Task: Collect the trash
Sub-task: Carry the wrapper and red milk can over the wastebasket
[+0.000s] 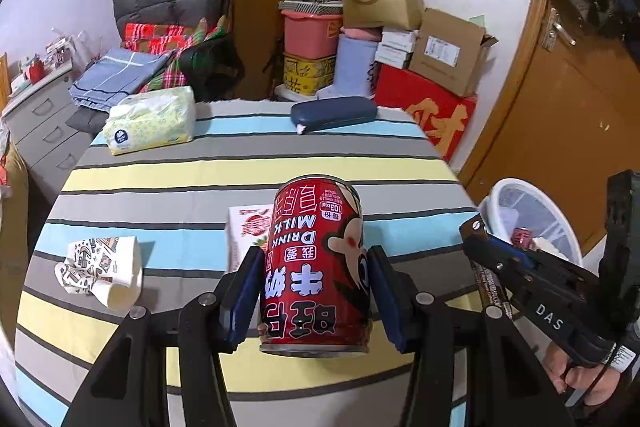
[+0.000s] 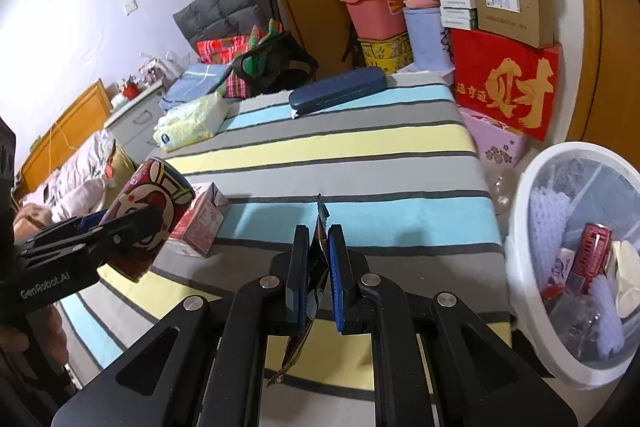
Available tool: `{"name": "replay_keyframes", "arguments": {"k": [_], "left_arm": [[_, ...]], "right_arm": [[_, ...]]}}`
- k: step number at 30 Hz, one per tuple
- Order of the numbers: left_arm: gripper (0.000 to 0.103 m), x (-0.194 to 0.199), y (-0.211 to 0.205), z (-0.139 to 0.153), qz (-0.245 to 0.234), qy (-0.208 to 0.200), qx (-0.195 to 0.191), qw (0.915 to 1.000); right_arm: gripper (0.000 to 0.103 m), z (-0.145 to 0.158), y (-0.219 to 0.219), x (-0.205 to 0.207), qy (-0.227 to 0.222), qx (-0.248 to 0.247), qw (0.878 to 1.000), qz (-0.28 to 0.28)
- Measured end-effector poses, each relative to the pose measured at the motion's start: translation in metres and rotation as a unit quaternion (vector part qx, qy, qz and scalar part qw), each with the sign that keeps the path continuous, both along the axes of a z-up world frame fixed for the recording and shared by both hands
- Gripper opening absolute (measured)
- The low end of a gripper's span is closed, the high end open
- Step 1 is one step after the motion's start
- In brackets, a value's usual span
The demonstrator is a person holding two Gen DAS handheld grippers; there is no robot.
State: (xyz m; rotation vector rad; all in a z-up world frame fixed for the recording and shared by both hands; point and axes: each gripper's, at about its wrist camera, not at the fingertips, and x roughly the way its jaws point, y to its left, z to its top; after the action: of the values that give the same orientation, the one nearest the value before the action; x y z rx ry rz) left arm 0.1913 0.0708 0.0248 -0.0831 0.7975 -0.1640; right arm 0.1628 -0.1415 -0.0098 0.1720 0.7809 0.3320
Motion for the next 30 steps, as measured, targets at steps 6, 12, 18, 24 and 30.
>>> {"name": "replay_keyframes", "arguments": {"k": [6, 12, 18, 24, 30], "left_arm": [[0.053, -0.012, -0.028, 0.009, -0.026, -0.009, -0.001, 0.9996], [0.053, -0.020, -0.062, 0.014, -0.051, -0.015, -0.005, 0.9986], [0.053, -0.027, -0.103, 0.017, -0.083, -0.023, -0.003, 0.9962], [0.053, -0.031, -0.142, 0.016, -0.112, -0.024, -0.008, 0.9934], [0.053, -0.036, -0.184, 0.018, -0.147, -0.029, -0.003, 0.9887]], "right_arm": [[0.010, 0.007, -0.016, -0.010, -0.007, 0.007, 1.000, -0.018], [0.010, 0.012, -0.040, -0.021, -0.015, 0.010, 0.999, -0.042], [0.010, 0.019, -0.069, -0.032, -0.029, 0.007, 0.997, -0.073], [0.010, 0.024, -0.098, -0.042, -0.039, 0.001, 0.994, -0.106], [0.010, 0.025, -0.130, -0.051, -0.043, 0.002, 0.990, -0.137]]}}
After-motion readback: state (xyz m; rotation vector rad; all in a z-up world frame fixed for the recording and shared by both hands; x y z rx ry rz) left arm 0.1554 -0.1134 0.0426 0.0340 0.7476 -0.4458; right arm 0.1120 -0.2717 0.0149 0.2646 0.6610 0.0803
